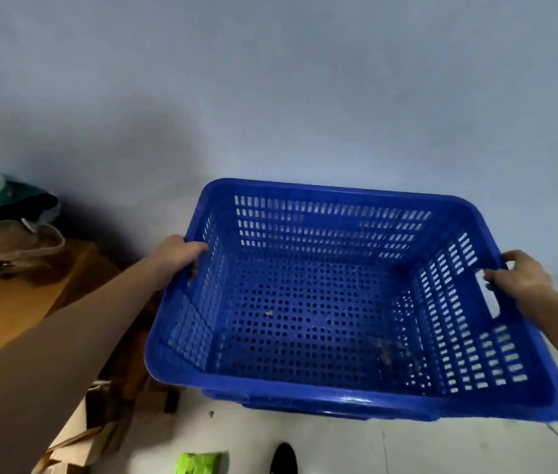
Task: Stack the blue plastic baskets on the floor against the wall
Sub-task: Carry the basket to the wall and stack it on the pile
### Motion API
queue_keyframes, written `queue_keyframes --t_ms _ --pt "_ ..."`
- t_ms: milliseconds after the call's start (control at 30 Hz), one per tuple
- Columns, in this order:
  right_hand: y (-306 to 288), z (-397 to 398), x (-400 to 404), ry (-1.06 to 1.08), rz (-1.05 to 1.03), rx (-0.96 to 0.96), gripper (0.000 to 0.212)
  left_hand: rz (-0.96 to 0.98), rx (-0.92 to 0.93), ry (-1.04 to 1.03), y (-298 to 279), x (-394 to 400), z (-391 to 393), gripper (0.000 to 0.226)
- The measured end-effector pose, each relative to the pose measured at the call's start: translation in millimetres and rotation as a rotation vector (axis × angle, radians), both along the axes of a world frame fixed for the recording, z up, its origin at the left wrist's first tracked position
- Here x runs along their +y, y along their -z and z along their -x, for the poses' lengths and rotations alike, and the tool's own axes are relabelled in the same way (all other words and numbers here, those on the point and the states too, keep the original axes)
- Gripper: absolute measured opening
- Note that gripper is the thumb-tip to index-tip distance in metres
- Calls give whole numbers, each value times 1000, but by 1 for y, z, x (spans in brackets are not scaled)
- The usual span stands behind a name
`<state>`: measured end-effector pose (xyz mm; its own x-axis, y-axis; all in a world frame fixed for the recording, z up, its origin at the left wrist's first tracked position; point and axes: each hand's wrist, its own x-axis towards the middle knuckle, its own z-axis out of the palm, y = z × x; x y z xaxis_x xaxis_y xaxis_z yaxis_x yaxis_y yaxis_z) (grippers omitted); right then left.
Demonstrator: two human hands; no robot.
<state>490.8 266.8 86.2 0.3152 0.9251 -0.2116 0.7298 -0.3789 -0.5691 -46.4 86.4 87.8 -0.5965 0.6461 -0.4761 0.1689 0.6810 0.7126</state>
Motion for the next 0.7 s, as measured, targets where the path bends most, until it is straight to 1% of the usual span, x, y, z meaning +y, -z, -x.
queue_keyframes --t_ms 167,233,333,433,533,700 --pt "11 3 29 44 0 -12 41 -4 19 -2 6 44 5 33" --pt "12 3 34 52 6 -10 39 -1 38 -1 8 51 6 30" --pt "15 0 37 84 -4 24 38 -8 73 -27 15 50 5 29" --pt "24 -4 32 71 -18 32 35 -23 91 -48 23 40 -1 23" --pt "28 -7 27 68 -29 33 37 -52 57 -60 25 35 -4 19" --pt "21 -4 32 128 -18 124 41 -79 23 -55 19 40 1 13"
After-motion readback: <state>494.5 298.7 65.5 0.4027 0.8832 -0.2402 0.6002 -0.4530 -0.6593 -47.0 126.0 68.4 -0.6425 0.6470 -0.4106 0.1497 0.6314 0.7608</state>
